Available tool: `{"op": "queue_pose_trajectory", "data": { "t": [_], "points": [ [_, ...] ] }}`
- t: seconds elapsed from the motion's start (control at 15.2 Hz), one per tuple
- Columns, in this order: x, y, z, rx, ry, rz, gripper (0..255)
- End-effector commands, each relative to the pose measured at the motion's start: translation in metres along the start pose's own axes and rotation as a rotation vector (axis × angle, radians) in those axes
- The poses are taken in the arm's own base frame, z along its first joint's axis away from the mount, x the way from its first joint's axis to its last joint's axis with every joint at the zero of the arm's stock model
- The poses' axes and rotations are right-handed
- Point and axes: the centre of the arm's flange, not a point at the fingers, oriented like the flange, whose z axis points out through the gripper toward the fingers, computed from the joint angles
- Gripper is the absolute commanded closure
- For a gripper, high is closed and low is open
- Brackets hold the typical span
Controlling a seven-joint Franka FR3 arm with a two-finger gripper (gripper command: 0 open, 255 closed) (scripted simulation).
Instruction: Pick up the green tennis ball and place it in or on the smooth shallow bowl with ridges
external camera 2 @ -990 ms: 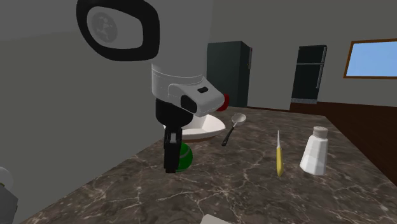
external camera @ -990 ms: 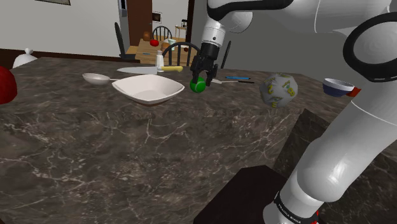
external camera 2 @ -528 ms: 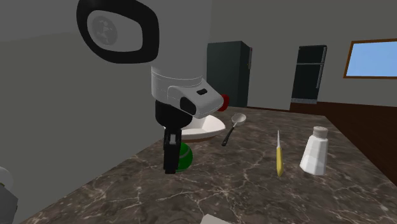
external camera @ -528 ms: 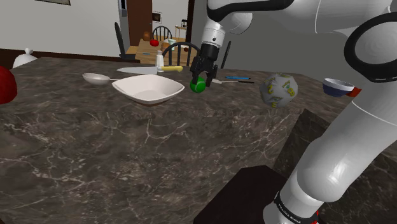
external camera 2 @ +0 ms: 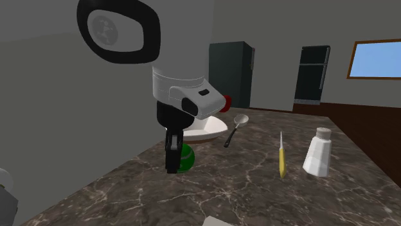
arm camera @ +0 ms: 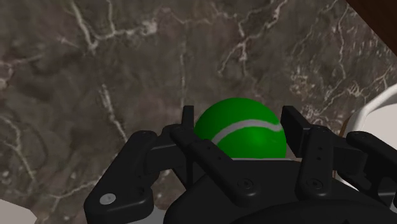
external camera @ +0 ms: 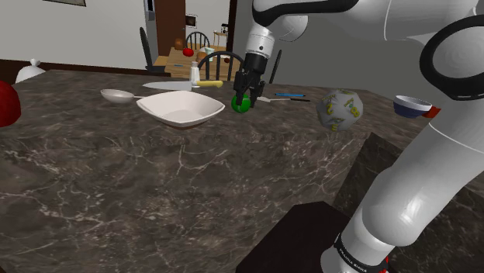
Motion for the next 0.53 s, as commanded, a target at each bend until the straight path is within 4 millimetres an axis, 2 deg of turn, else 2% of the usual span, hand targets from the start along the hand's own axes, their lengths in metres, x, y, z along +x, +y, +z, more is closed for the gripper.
{"op": "queue_pose_trajectory", "data": {
  "t": [0.0, 0.13, 0.46],
  "points": [
    [0.0, 0.0, 0.001, 0.0, -0.001, -0.001, 255],
    [0.0, -0.001, 0.001, 0.0, -0.001, -0.001, 255],
    [-0.003, -0.008, -0.024, 0.0, -0.001, -0.001, 255]
  ]
}}
